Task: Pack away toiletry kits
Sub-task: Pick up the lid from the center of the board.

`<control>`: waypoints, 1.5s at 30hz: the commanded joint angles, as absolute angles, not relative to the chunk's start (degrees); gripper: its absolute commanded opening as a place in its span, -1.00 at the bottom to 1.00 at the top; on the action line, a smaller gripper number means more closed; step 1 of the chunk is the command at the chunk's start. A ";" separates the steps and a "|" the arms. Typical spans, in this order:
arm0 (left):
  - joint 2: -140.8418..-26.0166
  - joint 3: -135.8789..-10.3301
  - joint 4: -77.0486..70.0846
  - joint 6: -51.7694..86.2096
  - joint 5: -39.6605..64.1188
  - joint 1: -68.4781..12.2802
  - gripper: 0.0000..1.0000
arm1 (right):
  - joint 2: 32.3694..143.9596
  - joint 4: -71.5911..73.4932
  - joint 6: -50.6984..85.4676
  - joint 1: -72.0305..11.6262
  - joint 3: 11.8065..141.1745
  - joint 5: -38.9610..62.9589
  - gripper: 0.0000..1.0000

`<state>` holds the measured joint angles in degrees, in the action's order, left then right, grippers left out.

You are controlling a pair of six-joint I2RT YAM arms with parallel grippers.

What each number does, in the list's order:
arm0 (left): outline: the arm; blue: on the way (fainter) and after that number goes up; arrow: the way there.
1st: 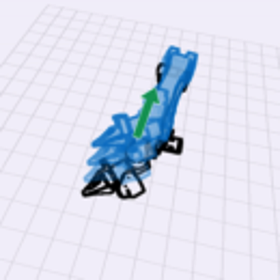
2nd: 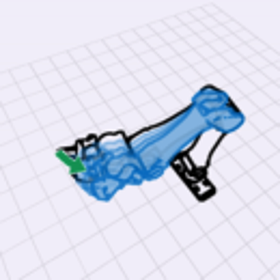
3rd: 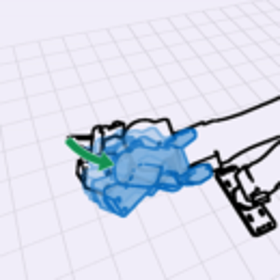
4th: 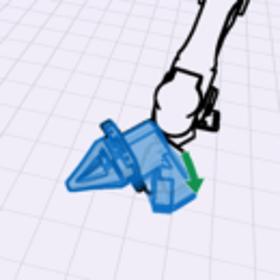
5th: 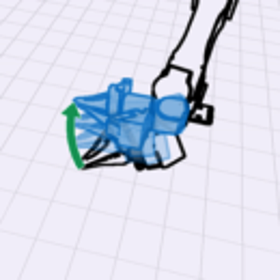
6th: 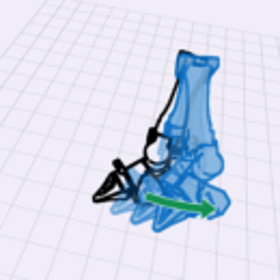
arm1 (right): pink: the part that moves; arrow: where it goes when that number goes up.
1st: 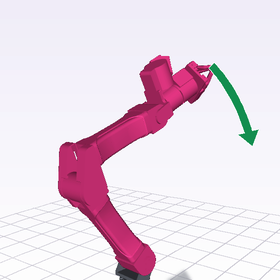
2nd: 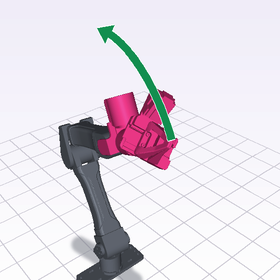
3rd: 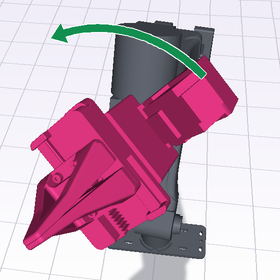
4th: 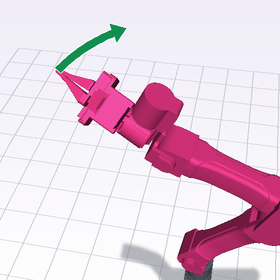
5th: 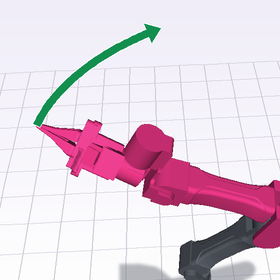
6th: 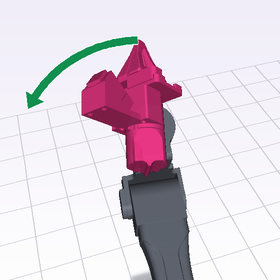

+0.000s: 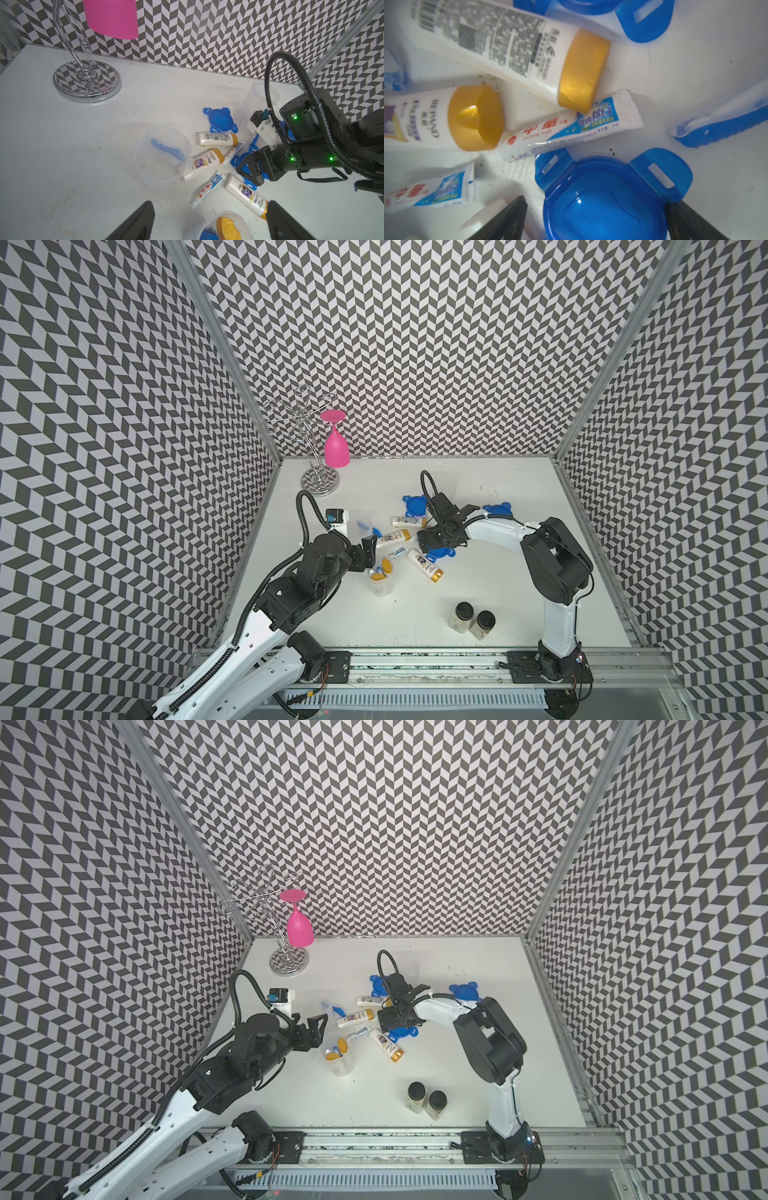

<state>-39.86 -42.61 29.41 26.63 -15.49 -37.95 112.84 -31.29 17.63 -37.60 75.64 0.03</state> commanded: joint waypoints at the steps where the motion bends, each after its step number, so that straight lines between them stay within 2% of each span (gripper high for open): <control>1: -38.41 -42.05 29.75 26.03 -14.86 -36.77 0.73 | 115.05 -34.02 16.37 -39.24 74.63 -4.78 1.00; 5: -37.67 -41.78 29.27 25.53 -14.03 -35.60 0.73 | 114.18 -35.61 14.40 -40.25 72.88 -8.84 0.99; 9: -37.96 -41.71 28.92 25.27 -13.55 -34.98 0.73 | 111.99 -34.70 13.56 -40.25 71.02 -7.02 0.95; 15: -38.60 -42.15 28.80 24.70 -13.10 -34.37 0.73 | 113.91 -34.40 12.92 -40.25 71.79 -4.42 0.71; 19: -39.01 -43.54 29.99 24.77 -13.27 -33.81 0.73 | 113.59 -34.11 11.98 -40.17 71.89 -4.31 0.46; 25: -39.52 -45.40 31.55 26.37 -10.77 -31.79 0.74 | 104.62 -32.95 7.94 -40.17 72.87 -4.82 0.14; 31: -40.17 -44.30 31.23 28.82 -5.19 -27.60 0.74 | 96.43 -36.12 0.83 -40.28 77.31 -4.46 0.08; 38: -41.48 -44.29 30.44 32.48 2.75 -18.55 0.72 | 89.39 -39.38 -3.80 -44.82 80.31 7.56 0.08; 45: -44.29 -45.84 31.80 37.31 4.03 -11.80 0.71 | 91.43 -45.75 -3.55 -52.09 86.32 11.01 0.07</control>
<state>-44.93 -43.42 31.14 34.09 2.52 -13.45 90.08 -42.74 -2.48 -50.37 83.22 8.12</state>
